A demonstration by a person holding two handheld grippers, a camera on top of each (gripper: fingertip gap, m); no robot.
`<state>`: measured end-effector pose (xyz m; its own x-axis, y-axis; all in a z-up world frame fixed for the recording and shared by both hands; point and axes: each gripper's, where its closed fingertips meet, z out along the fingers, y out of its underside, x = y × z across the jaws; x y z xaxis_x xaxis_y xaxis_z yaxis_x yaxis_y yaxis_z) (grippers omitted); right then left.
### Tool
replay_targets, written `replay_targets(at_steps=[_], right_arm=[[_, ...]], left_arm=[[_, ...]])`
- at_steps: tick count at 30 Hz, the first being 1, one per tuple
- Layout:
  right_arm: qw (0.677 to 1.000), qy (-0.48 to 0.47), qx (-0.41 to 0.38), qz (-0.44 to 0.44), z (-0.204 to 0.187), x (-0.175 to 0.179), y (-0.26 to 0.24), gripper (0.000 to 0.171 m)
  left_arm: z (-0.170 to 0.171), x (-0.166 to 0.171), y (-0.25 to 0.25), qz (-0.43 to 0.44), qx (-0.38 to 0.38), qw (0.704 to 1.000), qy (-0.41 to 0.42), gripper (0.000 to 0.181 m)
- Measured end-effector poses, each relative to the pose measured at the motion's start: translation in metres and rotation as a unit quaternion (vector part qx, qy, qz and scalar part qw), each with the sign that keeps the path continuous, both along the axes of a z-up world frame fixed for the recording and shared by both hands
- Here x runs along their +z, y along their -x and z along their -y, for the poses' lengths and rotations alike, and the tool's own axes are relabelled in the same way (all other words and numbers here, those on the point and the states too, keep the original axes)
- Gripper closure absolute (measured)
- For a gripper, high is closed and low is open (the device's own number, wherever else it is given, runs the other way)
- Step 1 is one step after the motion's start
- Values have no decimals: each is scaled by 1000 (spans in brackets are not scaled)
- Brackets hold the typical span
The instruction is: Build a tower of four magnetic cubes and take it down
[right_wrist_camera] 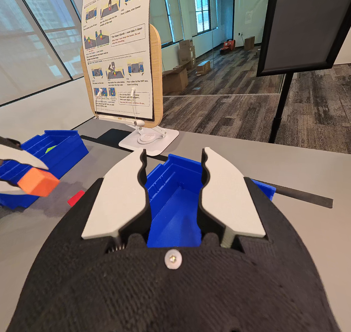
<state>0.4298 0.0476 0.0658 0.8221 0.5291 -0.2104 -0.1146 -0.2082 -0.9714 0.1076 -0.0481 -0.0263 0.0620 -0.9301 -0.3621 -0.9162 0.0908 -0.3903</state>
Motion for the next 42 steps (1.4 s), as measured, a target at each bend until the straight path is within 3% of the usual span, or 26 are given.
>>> replay_targets(at_steps=[3,6,11,24,31,42], right_arm=[[1000,-1,2,-10,1,0,-3,115],[1000,-3,6,-30,2,1,-6,115],[999,-2,6,-41,1,0,-10,115],[999,10,10,-35,-4,-6,-9,115],[999,20,14,-28,-5,-12,-7,115],[999,43,17,-23,-9,-25,-5,115]], left_arm=[[-1,-20,-28,92,-6,995,26,132],[-4,-41,-34,121,3,992,44,133],[-16,-60,-23,106,15,993,54,133],[-20,-65,-17,109,12,991,81,132],[-22,-74,-11,70,8,994,86,132],[-24,-75,-13,69,43,991,109,132]])
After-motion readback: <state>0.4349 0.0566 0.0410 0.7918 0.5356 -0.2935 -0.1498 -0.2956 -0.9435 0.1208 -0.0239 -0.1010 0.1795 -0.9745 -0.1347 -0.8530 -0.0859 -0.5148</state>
